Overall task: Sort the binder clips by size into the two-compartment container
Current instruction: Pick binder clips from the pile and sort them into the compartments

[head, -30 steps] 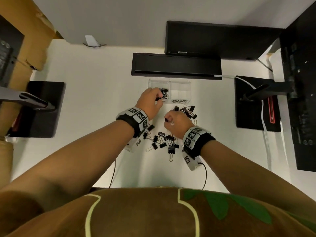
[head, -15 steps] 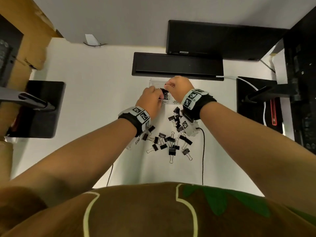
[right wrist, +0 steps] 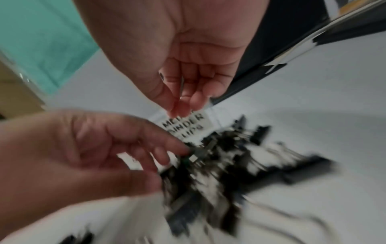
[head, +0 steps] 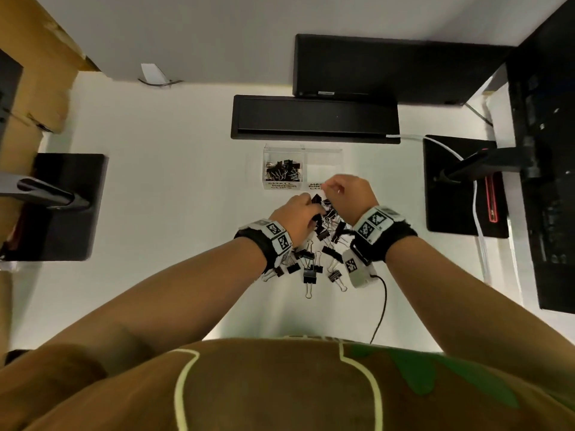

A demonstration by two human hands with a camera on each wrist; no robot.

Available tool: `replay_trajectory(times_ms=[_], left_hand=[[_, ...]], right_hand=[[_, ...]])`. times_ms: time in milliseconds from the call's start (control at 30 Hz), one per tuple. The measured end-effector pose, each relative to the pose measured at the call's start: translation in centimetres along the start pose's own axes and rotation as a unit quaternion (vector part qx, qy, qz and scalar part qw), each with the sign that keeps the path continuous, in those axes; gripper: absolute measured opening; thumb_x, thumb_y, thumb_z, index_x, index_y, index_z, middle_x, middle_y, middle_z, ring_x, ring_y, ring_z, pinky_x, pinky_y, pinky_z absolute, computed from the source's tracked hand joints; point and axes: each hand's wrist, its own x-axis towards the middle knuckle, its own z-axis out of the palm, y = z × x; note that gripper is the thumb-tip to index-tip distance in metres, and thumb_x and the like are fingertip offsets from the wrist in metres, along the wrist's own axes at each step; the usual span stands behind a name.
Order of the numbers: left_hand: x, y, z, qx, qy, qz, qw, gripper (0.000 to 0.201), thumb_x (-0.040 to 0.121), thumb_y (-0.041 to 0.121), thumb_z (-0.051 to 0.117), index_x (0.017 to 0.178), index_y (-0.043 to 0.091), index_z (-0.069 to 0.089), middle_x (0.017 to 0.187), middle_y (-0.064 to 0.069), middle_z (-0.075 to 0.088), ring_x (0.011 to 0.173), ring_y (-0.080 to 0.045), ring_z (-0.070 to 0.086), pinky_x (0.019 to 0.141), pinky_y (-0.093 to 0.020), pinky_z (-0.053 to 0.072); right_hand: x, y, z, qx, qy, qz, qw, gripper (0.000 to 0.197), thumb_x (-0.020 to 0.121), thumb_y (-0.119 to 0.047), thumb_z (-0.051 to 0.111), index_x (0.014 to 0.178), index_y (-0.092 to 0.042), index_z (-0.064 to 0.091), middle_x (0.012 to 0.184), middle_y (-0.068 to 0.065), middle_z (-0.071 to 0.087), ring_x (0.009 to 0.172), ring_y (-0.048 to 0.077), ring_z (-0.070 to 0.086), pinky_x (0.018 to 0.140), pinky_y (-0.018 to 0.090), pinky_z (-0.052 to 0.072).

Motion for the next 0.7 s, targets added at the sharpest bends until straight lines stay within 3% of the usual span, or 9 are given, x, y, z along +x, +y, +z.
replay_trajectory(times_ms=[67,133,200,300,467,600,700], left_hand=[[0.2,0.0,0.2,0.007,-0.017,-0.006,1.0,0.035,0.092,0.012,0.052,0.126,0.019,0.055,0.113,-0.013,0.049,0.106,-0.028,0.048,0.083,-0.037,0.049],[0.1,-0.3,0.2,0.003,-0.022,-0.015,1.0,0.032,0.09,0.011,0.056,0.122,0.016,0.056,0.112,-0.013,0.049,0.104,-0.029,0.049,0.084,-0.037,0.048],[-0.1,-0.8,0.2,-0.01,-0.02,-0.024,0.999,0.025,0.09,0.013,0.059,0.115,0.013,0.056,0.11,-0.012,0.049,0.097,-0.027,0.052,0.084,-0.039,0.049],[-0.5,-1.4,-0.2,-0.027,-0.016,-0.044,0.999,0.018,0.088,0.018,0.063,0.103,0.011,0.056,0.103,-0.006,0.046,0.082,-0.02,0.05,0.08,-0.036,0.05],[-1.2,-2.4,-0.5,-0.07,0.006,-0.094,0.993,0.013,0.083,0.015,0.069,0.084,0.01,0.057,0.094,0.001,0.041,0.079,-0.016,0.048,0.076,-0.027,0.044],[-2.0,-3.0,-0.7,-0.076,0.013,-0.106,0.991,0.009,0.085,0.01,0.064,0.092,0.007,0.059,0.094,-0.001,0.048,0.084,-0.018,0.051,0.078,-0.028,0.043],[-2.5,-3.1,-0.5,-0.082,0.01,-0.116,0.99,0.019,0.088,0.008,0.059,0.107,0.008,0.056,0.106,-0.01,0.057,0.093,-0.025,0.057,0.084,-0.035,0.048]], right_hand=[[-1.5,1.7,0.7,-0.025,-0.032,0.021,0.999,0.017,0.091,-0.016,0.052,0.085,-0.009,0.066,0.082,0.002,0.062,0.077,0.018,0.058,0.074,0.031,0.051],[-2.8,3.0,1.4,-0.047,-0.054,0.019,0.997,0.013,0.088,-0.016,0.058,0.097,-0.012,0.066,0.087,0.002,0.054,0.078,0.016,0.052,0.071,0.028,0.044],[-3.5,3.8,1.8,-0.055,-0.058,0.013,0.997,0.015,0.087,-0.019,0.06,0.102,-0.017,0.064,0.087,-0.001,0.046,0.077,0.014,0.046,0.068,0.024,0.037],[-3.8,4.2,1.9,-0.039,-0.051,0.021,0.998,0.017,0.087,-0.019,0.059,0.104,-0.018,0.064,0.088,0.0,0.046,0.077,0.013,0.045,0.064,0.021,0.034],[-4.0,3.0,3.0,-0.042,-0.034,-0.025,0.998,0.019,0.087,-0.018,0.059,0.105,-0.016,0.064,0.094,-0.001,0.046,0.09,0.015,0.047,0.077,0.026,0.04],[-4.3,2.1,4.8,-0.099,-0.093,-0.063,0.989,0.028,0.087,-0.022,0.061,0.113,-0.013,0.059,0.112,0.007,0.052,0.113,0.021,0.046,0.091,0.033,0.045],[-4.3,1.7,5.7,-0.114,-0.109,-0.054,0.986,0.03,0.089,-0.02,0.059,0.118,-0.011,0.057,0.121,0.009,0.05,0.119,0.022,0.044,0.096,0.034,0.044]])
